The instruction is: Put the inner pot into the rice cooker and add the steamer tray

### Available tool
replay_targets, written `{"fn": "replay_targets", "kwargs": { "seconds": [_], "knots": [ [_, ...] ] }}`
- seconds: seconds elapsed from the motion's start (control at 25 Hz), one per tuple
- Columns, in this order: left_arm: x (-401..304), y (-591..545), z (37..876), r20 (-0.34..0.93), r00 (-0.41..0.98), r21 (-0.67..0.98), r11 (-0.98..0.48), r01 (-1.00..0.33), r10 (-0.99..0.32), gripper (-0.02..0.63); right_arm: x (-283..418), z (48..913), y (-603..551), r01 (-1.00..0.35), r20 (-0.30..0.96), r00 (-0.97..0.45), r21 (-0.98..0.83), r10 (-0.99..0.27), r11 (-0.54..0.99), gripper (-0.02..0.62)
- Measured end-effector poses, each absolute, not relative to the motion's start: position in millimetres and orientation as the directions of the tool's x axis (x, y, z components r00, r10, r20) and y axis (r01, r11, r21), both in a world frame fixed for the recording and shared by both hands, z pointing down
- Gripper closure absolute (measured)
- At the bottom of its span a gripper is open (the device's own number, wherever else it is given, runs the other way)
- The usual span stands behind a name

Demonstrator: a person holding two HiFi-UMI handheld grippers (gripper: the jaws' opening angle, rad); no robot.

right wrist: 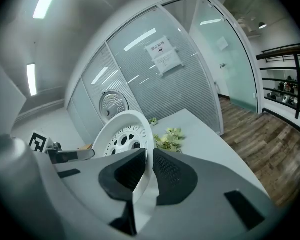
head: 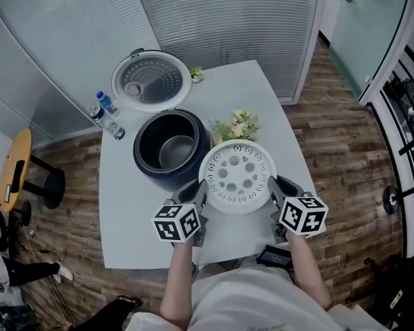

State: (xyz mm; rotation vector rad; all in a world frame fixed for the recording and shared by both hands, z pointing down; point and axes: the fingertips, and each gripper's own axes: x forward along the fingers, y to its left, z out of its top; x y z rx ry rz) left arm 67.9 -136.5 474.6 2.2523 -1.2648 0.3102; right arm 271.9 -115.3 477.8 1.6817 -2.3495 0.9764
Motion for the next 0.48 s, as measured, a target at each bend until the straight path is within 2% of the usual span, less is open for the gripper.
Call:
{"fn": "replay_targets", "kwargs": {
  "seconds": [0.48],
  "knots": [
    [43.5, -134.5, 448.4, 0.39, 0.503, 0.358, -0.376, -0.855, -0.772, 0.561, 249.8, 450.6, -128.9, -0.848, 0.371, -0.447, -0.466, -0.814, 0.253, 0.538]
  ]
}}
